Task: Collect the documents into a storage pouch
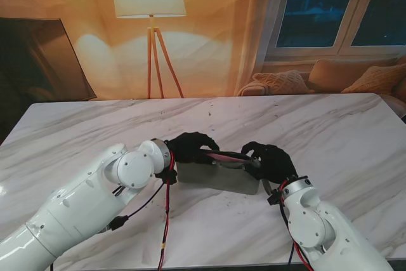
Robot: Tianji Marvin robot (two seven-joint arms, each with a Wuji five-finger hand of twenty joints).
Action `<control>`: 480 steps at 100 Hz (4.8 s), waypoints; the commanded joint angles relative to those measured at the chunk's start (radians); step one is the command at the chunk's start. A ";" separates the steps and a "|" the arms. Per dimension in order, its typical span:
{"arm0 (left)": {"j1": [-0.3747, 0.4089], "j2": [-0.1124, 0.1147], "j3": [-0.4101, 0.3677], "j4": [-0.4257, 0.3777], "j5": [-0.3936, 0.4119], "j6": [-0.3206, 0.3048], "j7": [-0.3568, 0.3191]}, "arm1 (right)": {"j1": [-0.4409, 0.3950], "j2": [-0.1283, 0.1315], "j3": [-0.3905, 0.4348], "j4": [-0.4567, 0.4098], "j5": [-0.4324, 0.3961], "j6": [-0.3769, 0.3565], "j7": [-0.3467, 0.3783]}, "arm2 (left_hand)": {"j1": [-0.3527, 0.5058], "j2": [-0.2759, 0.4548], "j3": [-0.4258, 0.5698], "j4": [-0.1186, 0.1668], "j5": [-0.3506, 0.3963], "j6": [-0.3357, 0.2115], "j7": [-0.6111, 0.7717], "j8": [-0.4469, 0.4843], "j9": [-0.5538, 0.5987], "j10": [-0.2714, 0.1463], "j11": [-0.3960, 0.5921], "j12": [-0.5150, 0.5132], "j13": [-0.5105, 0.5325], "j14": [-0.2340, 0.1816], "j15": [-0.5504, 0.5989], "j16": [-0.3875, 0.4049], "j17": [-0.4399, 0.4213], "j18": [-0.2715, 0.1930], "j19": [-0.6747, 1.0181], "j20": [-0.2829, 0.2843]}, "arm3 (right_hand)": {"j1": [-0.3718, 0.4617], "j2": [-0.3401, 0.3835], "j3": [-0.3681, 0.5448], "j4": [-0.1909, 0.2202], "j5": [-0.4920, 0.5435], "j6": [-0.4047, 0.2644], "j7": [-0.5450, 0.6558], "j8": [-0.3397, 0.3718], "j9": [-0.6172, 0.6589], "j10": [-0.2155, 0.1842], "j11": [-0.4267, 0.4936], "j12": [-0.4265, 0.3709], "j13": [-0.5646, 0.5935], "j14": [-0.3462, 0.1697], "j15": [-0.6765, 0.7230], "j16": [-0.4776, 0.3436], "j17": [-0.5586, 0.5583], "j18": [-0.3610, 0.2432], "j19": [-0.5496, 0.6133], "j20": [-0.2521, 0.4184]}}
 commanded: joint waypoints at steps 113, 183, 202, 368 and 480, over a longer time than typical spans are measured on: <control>0.121 -0.010 -0.139 -0.039 0.166 0.025 0.135 | -0.002 -0.005 0.088 0.022 -0.029 0.015 -0.021 | 0.393 -0.051 -0.028 -0.079 0.194 -0.145 0.508 0.101 0.558 -0.009 0.292 0.549 0.232 0.095 0.490 0.178 0.001 0.003 0.380 -0.129 | -0.098 0.112 -0.135 0.051 -0.022 -0.064 -0.106 0.000 -0.203 -0.001 -0.092 -0.008 -0.224 0.021 -0.182 -0.008 -0.177 -0.006 -0.126 0.049; 0.146 -0.017 -0.153 -0.042 0.165 0.028 0.172 | 0.040 -0.003 0.000 0.074 0.009 0.036 0.026 | 0.390 -0.062 -0.016 -0.082 0.207 -0.154 0.494 0.132 0.569 -0.009 0.277 0.558 0.236 0.095 0.485 0.177 0.003 0.008 0.380 -0.131 | -0.049 0.023 -0.091 0.032 -0.013 -0.071 -0.090 0.013 -0.223 -0.012 -0.091 -0.009 -0.253 0.006 -0.245 -0.027 -0.195 -0.014 -0.167 0.041; 0.148 -0.019 -0.153 -0.040 0.165 0.028 0.183 | 0.034 -0.001 -0.005 0.062 0.010 0.017 0.034 | 0.389 -0.063 -0.013 -0.083 0.207 -0.152 0.490 0.135 0.571 -0.009 0.276 0.560 0.237 0.096 0.486 0.177 0.006 0.008 0.384 -0.130 | -0.045 0.006 -0.089 0.030 -0.012 -0.073 -0.091 0.012 -0.227 -0.016 -0.094 -0.011 -0.262 0.005 -0.261 -0.031 -0.201 -0.014 -0.177 0.040; 0.138 -0.017 -0.164 -0.089 0.123 -0.011 0.155 | 0.056 -0.024 -0.063 0.113 0.065 -0.088 -0.051 | 0.050 0.064 0.024 0.030 -0.091 -0.030 -0.035 -0.063 0.002 -0.012 0.029 0.031 0.078 0.033 0.251 0.070 0.001 -0.012 0.289 -0.137 | 0.306 -0.018 -0.011 -0.123 0.376 -0.258 0.345 -0.278 0.250 -0.031 -0.047 0.014 0.026 0.026 -0.201 -0.068 0.046 -0.003 -0.023 0.001; 0.296 -0.010 -0.161 -0.236 0.037 0.031 0.135 | 0.053 -0.028 -0.067 0.094 0.086 -0.056 -0.043 | 0.074 -0.027 0.104 -0.021 0.084 0.042 0.032 -0.044 0.507 0.044 0.502 0.510 0.516 0.189 1.005 0.439 0.519 0.007 0.979 0.360 | 0.285 -0.003 -0.009 -0.130 0.363 -0.197 0.337 -0.281 0.242 -0.019 -0.015 0.017 0.021 0.029 -0.159 -0.073 0.034 -0.008 0.010 -0.020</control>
